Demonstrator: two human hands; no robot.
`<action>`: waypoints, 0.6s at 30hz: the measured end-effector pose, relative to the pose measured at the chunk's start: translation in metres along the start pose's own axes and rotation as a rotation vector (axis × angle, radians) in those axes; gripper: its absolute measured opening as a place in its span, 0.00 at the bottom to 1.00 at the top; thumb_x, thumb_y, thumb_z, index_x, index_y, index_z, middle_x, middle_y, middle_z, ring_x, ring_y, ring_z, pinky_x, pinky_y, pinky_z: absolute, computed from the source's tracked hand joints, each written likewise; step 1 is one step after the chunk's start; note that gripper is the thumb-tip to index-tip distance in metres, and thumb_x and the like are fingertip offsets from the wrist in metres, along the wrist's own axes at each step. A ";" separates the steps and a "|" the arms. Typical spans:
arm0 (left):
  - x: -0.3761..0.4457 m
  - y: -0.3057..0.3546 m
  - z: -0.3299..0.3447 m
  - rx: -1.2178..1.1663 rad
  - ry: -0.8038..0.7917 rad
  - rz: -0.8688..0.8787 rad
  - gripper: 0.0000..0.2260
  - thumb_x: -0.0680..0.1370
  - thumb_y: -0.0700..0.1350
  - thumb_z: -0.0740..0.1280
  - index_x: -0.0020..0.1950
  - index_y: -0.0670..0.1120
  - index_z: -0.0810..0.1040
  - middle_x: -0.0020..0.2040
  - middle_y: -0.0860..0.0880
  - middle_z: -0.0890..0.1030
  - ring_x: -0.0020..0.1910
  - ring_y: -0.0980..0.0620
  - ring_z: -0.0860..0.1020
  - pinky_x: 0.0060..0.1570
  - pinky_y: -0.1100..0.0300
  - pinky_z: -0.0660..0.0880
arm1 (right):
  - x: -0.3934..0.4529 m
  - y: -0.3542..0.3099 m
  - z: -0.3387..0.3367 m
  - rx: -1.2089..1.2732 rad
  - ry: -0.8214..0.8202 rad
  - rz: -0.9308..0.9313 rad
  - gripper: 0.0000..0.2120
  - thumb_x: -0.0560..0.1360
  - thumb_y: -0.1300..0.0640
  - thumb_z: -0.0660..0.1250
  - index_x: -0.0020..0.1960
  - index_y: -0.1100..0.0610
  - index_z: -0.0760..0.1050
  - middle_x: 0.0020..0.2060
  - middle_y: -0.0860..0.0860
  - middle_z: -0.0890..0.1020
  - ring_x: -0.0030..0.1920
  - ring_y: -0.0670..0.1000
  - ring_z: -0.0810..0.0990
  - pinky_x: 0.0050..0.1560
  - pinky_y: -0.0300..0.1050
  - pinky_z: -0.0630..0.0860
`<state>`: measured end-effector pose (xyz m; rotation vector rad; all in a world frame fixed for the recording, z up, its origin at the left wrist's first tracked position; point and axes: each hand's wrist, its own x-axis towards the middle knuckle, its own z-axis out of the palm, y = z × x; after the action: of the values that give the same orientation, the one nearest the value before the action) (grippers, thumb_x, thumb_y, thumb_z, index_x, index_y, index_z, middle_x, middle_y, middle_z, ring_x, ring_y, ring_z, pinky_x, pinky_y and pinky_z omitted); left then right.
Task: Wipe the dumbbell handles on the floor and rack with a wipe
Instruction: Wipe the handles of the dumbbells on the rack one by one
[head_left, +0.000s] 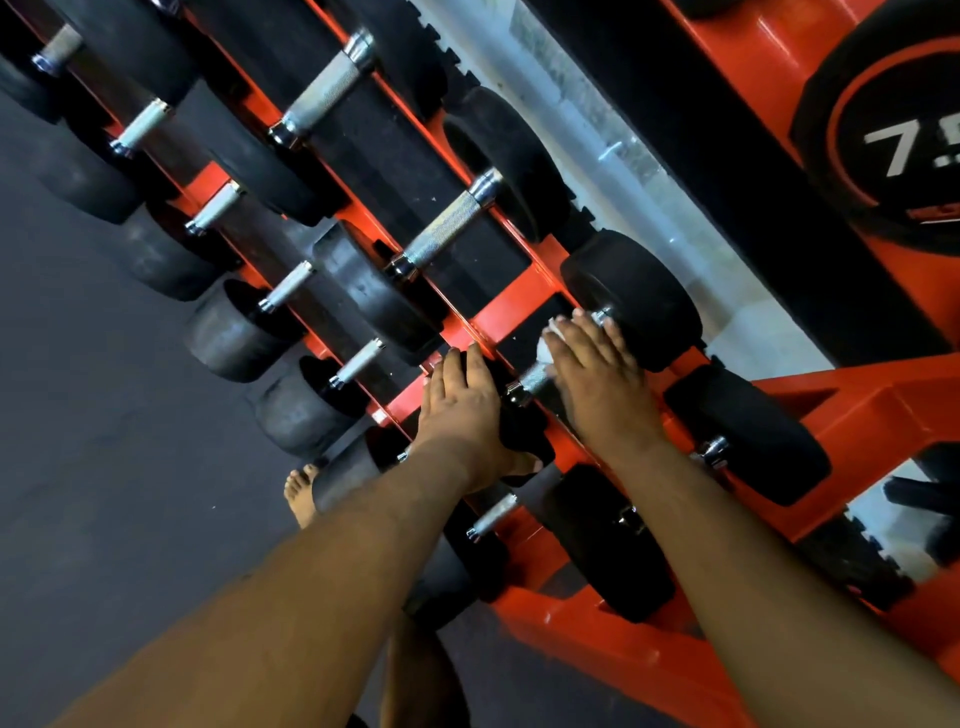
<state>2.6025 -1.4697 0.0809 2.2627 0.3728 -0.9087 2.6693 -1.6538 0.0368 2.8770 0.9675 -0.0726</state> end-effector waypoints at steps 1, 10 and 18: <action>0.000 0.000 0.000 -0.001 0.005 0.002 0.69 0.61 0.62 0.82 0.82 0.43 0.35 0.82 0.39 0.39 0.82 0.41 0.39 0.80 0.48 0.41 | 0.000 -0.003 0.001 0.002 0.001 0.044 0.25 0.81 0.55 0.65 0.76 0.58 0.67 0.75 0.55 0.69 0.78 0.57 0.61 0.79 0.57 0.52; -0.003 0.000 0.001 -0.014 0.025 0.013 0.68 0.61 0.61 0.83 0.82 0.43 0.36 0.82 0.39 0.41 0.82 0.41 0.40 0.80 0.48 0.40 | -0.007 0.002 0.011 -0.093 -0.044 -0.058 0.29 0.84 0.43 0.54 0.78 0.59 0.62 0.77 0.58 0.65 0.79 0.60 0.58 0.79 0.61 0.53; -0.004 0.001 0.001 -0.015 0.037 0.016 0.68 0.61 0.62 0.82 0.82 0.43 0.37 0.82 0.39 0.41 0.82 0.41 0.40 0.80 0.49 0.41 | -0.012 0.005 0.014 -0.095 0.016 -0.035 0.30 0.81 0.48 0.63 0.79 0.58 0.61 0.78 0.57 0.63 0.80 0.59 0.57 0.79 0.59 0.54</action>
<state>2.5997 -1.4707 0.0834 2.2685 0.3767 -0.8538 2.6625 -1.6671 0.0248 2.7791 0.9960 -0.0068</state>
